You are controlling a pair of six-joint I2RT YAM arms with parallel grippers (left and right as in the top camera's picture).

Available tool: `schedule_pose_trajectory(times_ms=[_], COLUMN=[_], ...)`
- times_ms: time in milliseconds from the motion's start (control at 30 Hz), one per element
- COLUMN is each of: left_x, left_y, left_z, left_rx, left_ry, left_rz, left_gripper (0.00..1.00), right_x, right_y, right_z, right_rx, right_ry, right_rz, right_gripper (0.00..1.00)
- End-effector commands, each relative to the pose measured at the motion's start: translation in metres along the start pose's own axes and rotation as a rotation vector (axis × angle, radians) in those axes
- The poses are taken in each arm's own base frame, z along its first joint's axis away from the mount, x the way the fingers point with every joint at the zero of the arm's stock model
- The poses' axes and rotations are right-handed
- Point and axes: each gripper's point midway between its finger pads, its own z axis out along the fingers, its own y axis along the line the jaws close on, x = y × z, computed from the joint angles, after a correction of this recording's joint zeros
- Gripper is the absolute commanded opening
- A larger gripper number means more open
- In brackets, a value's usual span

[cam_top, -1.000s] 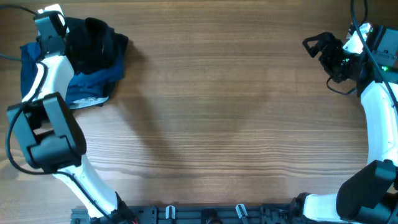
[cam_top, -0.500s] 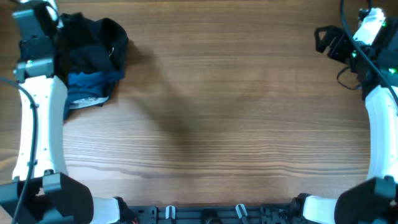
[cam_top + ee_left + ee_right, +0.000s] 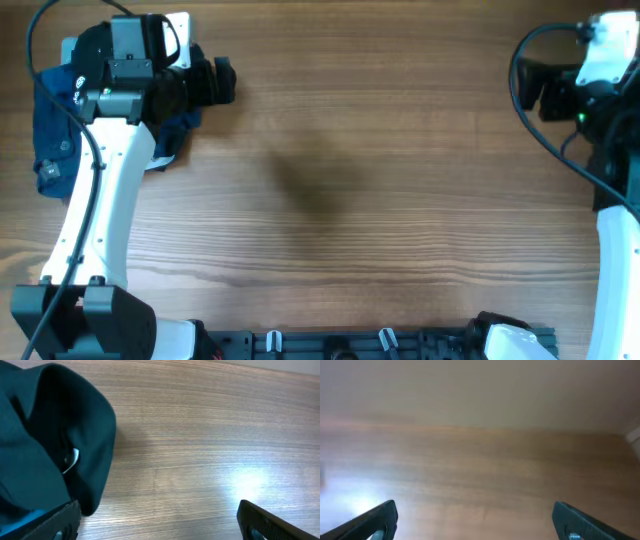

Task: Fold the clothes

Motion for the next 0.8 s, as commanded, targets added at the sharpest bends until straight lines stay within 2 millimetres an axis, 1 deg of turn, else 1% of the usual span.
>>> schedule_pose_trajectory(times_ms=[0,100,233,333,433,467,533,600,633,667,700,733,767], left_x=[0.002,0.002,0.002,0.002,0.002,0.002,0.002,0.002,0.002,0.002,0.002,0.002,0.002], left_y=[-0.003,-0.003,-0.003,-0.003,-0.003,-0.003,-0.003,-0.003,-0.003,-0.003,-0.003,-0.003,-0.003], left_z=[0.002,0.002,0.002,0.002,0.002,0.002,0.002,0.002,0.002,0.002,0.002,0.002,0.002], left_rx=[0.017,0.017,0.017,0.017,0.017,0.017,0.017,0.017,0.017,0.017,0.017,0.017,0.017], left_ry=[0.008,0.008,0.008,0.008,0.008,0.008,0.008,0.008,0.008,0.008,0.008,0.008,0.008], left_rz=[-0.013,-0.012,-0.012,-0.013,-0.013,-0.012,-0.012,-0.012,-0.012,-0.013,-0.013,-0.013,-0.012], left_gripper=[1.00,1.00,1.00,1.00,1.00,1.00,1.00,1.00,1.00,1.00,1.00,1.00,1.00], right_x=[0.016,0.025,0.029,0.035,0.033,0.030,0.015,-0.006,-0.020,-0.026,-0.030,-0.026,-0.017], right_y=[0.001,0.001,0.000,-0.003,-0.002,0.000,0.007,0.008,0.008,0.010,0.013,0.015,0.019], right_z=[0.003,0.010,0.016,0.017,0.014,0.009,-0.009,-0.027,-0.037,-0.047,-0.060,-0.067,-0.072], right_rx=[-0.006,-0.014,-0.017,-0.003,-0.002,-0.004,-0.015,0.004,0.014,0.023,0.033,0.035,0.030], right_ry=[0.073,0.113,0.130,0.154,0.146,0.132,0.063,-0.068,-0.167,-0.244,-0.359,-0.418,-0.474], right_rz=[0.001,0.012,0.017,0.013,0.012,0.017,0.069,0.089,0.083,0.068,0.054,0.055,0.067], right_gripper=[1.00,1.00,1.00,1.00,1.00,1.00,1.00,1.00,1.00,1.00,1.00,1.00,1.00])
